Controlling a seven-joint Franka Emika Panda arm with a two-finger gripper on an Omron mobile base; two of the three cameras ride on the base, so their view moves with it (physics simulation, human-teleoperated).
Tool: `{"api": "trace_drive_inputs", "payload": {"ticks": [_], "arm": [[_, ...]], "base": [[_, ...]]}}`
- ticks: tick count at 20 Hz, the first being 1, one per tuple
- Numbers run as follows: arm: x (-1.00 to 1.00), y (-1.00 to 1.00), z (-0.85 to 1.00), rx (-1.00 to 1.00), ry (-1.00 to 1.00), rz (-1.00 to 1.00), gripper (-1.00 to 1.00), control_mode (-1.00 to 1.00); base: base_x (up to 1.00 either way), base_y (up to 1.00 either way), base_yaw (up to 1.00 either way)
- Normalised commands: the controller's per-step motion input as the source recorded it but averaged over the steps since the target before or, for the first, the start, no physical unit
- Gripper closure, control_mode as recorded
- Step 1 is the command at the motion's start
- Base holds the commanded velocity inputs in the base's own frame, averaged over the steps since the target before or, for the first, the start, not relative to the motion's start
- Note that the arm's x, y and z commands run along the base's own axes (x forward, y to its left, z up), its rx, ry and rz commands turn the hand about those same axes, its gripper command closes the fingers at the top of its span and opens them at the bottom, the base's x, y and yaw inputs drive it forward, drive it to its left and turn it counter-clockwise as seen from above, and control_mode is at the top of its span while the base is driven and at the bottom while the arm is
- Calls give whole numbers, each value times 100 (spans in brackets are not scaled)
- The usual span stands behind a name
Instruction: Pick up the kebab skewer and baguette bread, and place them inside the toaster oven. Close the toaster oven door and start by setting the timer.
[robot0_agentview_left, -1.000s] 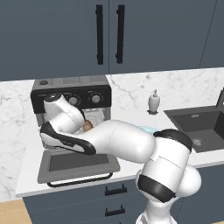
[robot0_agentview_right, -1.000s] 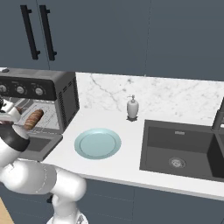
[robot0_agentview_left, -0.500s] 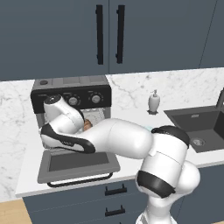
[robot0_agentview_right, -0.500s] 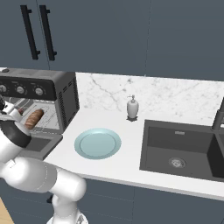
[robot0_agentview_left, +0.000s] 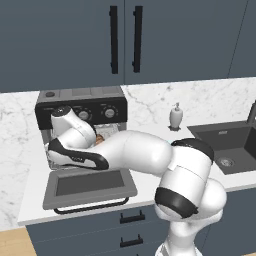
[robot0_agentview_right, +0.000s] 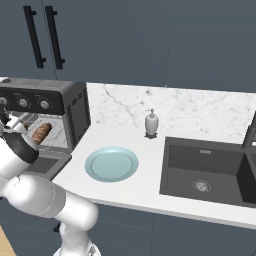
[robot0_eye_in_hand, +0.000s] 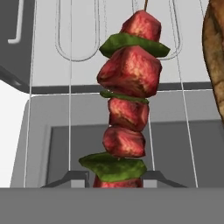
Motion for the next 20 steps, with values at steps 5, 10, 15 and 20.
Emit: {"api": "trace_drive_inputs", "payload": {"ticks": [5,10,15,20], "arm": [[0,0,-18,0,0,0,-100,-100],[-1,0,0,0,0,0,-100,-100],[-26,0,9,0,-3,0,-100,-100],[-58,0,25,0,-3,0,-100,-100]], "base": [[0,0,0],[0,0,0],[0,0,0],[0,0,0]]}}
